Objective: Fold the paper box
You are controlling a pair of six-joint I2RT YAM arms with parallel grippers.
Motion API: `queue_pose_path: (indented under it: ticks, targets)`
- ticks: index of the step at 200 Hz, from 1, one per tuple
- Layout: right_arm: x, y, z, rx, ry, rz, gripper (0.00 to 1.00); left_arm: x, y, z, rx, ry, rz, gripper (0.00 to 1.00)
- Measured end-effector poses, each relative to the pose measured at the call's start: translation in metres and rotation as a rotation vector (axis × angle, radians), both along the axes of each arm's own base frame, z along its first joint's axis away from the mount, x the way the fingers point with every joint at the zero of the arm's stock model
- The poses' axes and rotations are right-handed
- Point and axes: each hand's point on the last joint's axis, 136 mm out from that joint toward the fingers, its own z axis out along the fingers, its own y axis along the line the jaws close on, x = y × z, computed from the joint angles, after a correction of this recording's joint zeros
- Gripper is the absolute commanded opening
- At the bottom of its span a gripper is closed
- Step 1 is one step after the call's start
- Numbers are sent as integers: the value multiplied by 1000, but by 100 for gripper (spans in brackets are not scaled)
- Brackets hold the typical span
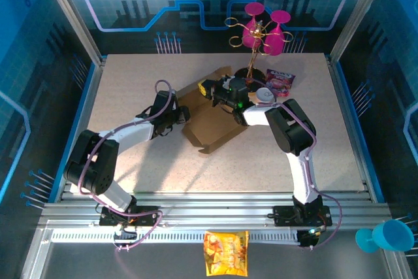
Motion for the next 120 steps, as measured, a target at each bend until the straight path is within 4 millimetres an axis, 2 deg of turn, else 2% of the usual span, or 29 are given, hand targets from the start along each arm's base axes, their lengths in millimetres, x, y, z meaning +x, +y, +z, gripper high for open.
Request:
queue_pose_path:
  ticks: [56,120]
  targets:
    - [2,-1,1,9,3,-12,0,11,5,1,49,-14,29,38]
    - [0,-1,-1,24,-24,-10,0,19,10,-3,123,-34,99,39]
